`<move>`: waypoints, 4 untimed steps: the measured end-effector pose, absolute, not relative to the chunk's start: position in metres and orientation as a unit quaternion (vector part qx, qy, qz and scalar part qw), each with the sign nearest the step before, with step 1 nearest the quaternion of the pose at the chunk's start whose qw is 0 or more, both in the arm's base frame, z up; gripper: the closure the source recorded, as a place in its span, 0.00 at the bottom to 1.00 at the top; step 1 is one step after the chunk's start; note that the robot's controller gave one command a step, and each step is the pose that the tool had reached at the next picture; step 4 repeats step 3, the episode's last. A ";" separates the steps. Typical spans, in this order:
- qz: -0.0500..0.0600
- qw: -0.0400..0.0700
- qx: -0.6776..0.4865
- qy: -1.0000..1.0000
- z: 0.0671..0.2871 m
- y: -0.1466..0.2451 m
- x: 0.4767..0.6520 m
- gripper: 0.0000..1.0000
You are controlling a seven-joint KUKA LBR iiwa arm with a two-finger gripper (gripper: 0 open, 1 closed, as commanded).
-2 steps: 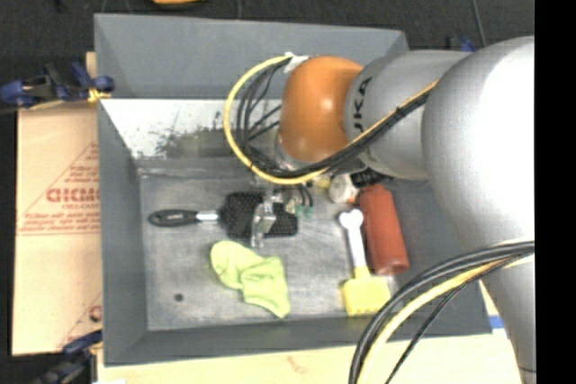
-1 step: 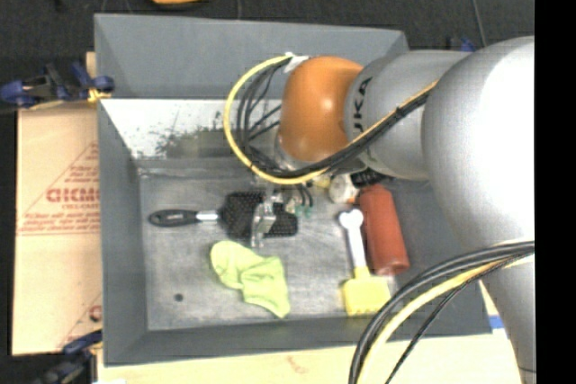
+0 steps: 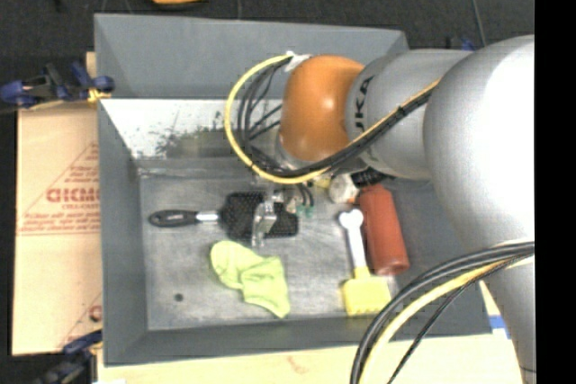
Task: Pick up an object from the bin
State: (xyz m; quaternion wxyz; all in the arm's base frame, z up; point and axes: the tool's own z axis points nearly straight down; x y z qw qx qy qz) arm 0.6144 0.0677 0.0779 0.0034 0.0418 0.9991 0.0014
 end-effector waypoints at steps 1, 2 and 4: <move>0.000 -0.002 0.042 0.999 0.091 0.067 0.612 1.00; 0.000 -0.003 0.042 0.999 0.114 0.067 0.611 1.00; 0.001 0.000 0.042 0.999 0.136 0.067 0.613 1.00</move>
Offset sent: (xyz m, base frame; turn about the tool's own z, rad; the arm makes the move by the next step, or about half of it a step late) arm 0.0001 0.0000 0.1073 0.0000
